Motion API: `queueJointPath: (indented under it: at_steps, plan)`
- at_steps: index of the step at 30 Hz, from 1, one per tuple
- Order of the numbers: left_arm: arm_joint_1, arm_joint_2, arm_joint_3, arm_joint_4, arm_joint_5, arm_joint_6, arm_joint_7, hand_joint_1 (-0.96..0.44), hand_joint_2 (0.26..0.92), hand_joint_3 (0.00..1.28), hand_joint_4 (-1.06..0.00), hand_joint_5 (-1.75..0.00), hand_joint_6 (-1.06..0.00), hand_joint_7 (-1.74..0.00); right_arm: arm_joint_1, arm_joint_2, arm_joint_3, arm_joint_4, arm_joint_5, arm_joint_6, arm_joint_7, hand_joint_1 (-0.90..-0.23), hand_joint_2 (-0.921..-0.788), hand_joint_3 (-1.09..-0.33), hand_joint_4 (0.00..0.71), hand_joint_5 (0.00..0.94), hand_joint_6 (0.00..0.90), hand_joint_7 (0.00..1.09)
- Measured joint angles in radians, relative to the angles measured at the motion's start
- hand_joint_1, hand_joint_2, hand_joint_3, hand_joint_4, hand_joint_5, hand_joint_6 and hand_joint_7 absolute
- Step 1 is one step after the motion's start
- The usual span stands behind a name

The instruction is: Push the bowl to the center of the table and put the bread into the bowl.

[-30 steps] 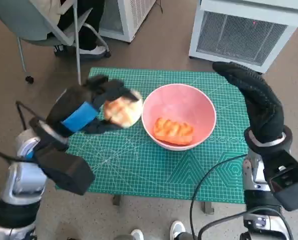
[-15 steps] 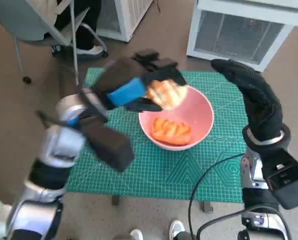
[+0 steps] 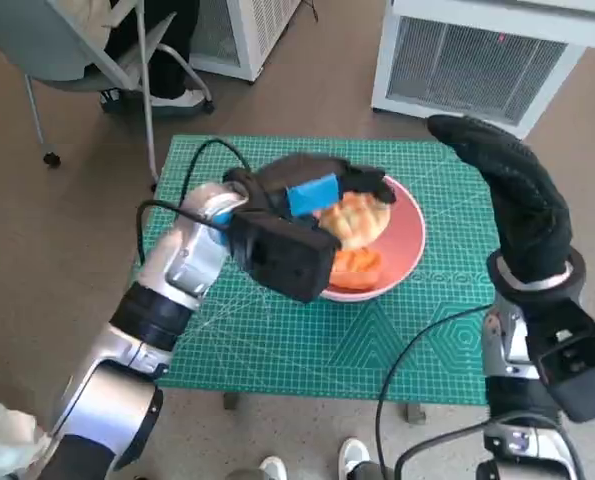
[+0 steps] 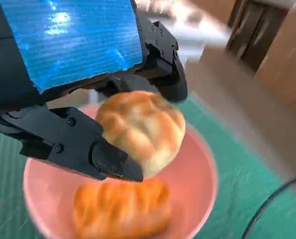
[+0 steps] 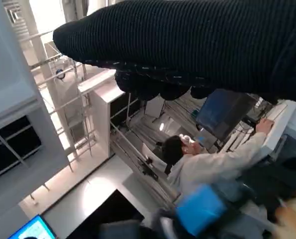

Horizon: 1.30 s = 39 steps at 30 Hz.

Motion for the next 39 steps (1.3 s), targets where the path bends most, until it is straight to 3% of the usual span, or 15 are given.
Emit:
queueJointPath:
  at_steps: [6,12,23,30,33,35,39]
  plan:
    - [0.001,-0.005,0.001,0.028,0.012,-0.015,0.044,-0.21,0.848,0.0,-0.12,0.0,-0.27,-0.09,0.013,-0.002,-0.002,-0.016,-0.02,0.006,-0.014,-0.585,-0.921,-0.76,0.264,0.002,0.048,0.55]
    - [0.015,-0.005,0.047,0.036,-0.04,-0.08,0.075,-0.29,0.867,0.01,-0.14,-0.01,-0.29,-0.09,0.02,-0.003,-0.004,-0.032,-0.025,0.008,-0.024,-0.582,-0.921,-0.761,0.266,0.003,0.049,0.55]
    - [0.145,-0.046,0.277,0.007,-0.33,-0.306,0.174,-0.42,0.92,0.08,-0.42,-0.08,-0.48,-0.16,0.02,-0.015,-0.014,-0.039,-0.024,0.016,-0.032,-0.566,-0.921,-0.755,0.267,0.002,0.052,0.55]
    - [0.272,-0.105,0.377,-0.118,-0.497,-0.336,0.203,-0.39,0.921,0.11,-0.49,-0.1,-0.52,-0.19,0.02,-0.015,-0.014,-0.049,-0.024,0.026,-0.041,-0.579,-0.921,-0.748,0.266,0.001,0.059,0.54]
    - [0.326,-0.118,0.394,-0.193,-0.54,-0.338,0.205,-0.36,0.921,0.13,-0.47,-0.18,-0.4,-0.46,0.019,-0.014,-0.014,-0.053,-0.024,0.031,-0.047,-0.589,-0.921,-0.744,0.266,0.001,0.063,0.53]
    - [0.358,-0.126,0.403,-0.244,-0.567,-0.336,0.205,-0.34,0.921,0.15,-0.38,-0.36,-0.3,-0.7,0.016,-0.013,-0.014,-0.055,-0.025,0.035,-0.05,-0.595,-0.921,-0.741,0.266,0.001,0.073,0.51]
    - [0.396,-0.145,0.419,-0.314,-0.611,-0.329,0.206,-0.31,0.921,0.16,-0.28,-0.57,-0.22,-0.86,0.005,-0.012,-0.013,-0.053,-0.025,0.041,-0.056,-0.598,-0.921,-0.738,0.264,0.0,0.078,0.48]
